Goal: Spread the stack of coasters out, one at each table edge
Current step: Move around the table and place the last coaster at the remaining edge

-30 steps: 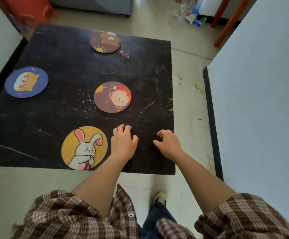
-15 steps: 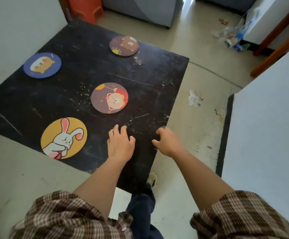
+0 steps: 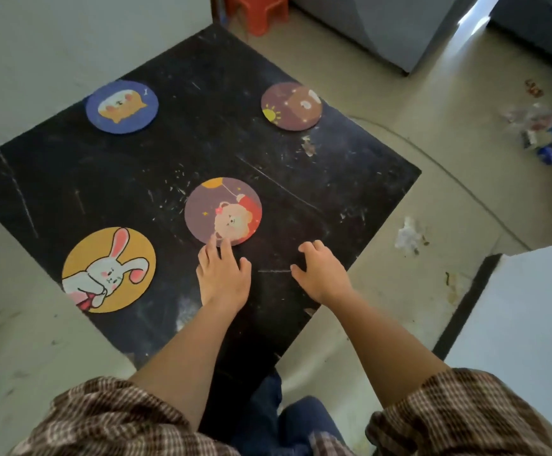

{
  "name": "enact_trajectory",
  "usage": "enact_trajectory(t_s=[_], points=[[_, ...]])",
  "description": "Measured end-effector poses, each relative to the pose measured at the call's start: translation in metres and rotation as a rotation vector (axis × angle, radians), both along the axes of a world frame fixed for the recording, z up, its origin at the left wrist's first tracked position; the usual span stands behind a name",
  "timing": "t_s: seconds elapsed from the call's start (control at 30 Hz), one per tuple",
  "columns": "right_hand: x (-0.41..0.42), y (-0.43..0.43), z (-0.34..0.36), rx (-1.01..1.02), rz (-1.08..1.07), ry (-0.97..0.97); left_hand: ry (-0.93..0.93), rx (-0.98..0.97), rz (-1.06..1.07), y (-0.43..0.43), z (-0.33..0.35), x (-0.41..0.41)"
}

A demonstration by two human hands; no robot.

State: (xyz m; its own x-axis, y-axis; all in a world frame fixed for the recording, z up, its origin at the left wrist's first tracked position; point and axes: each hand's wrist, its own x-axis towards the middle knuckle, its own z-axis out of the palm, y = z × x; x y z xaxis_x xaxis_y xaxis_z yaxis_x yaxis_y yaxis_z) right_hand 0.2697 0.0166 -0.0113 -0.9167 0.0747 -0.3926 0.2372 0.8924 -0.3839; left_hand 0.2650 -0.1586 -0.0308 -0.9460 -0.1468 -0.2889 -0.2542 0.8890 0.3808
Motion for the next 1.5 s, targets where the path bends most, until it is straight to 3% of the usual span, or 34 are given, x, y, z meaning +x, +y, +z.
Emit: enact_trajectory(t_s=[0.3,0.53,0.97,1.2,1.33,1.5], points=[[-0.078,0.006,-0.004,-0.041,0.318,0.011,-0.022,-0.024,0.23,0.009,-0.006,-0.023],[-0.139,0.023,-0.003,-0.053,0.581,-0.008,-0.05,-0.008,0.584,0.048,0.001,-0.048],[-0.21,-0.01,-0.007,0.044,0.797,-0.041,-0.107,0.008,0.941,0.063,-0.005,-0.06],[-0.213,-0.032,-0.018,0.03,0.721,-0.056,-0.062,0.001,0.93,0.056,-0.016,-0.055],[-0.206,-0.041,-0.021,-0.218,0.398,-0.145,-0.019,0.042,0.925,0.057,-0.019,-0.055],[-0.207,-0.052,-0.017,-0.385,0.053,-0.243,0.115,0.156,1.099,0.058,-0.018,-0.057]])
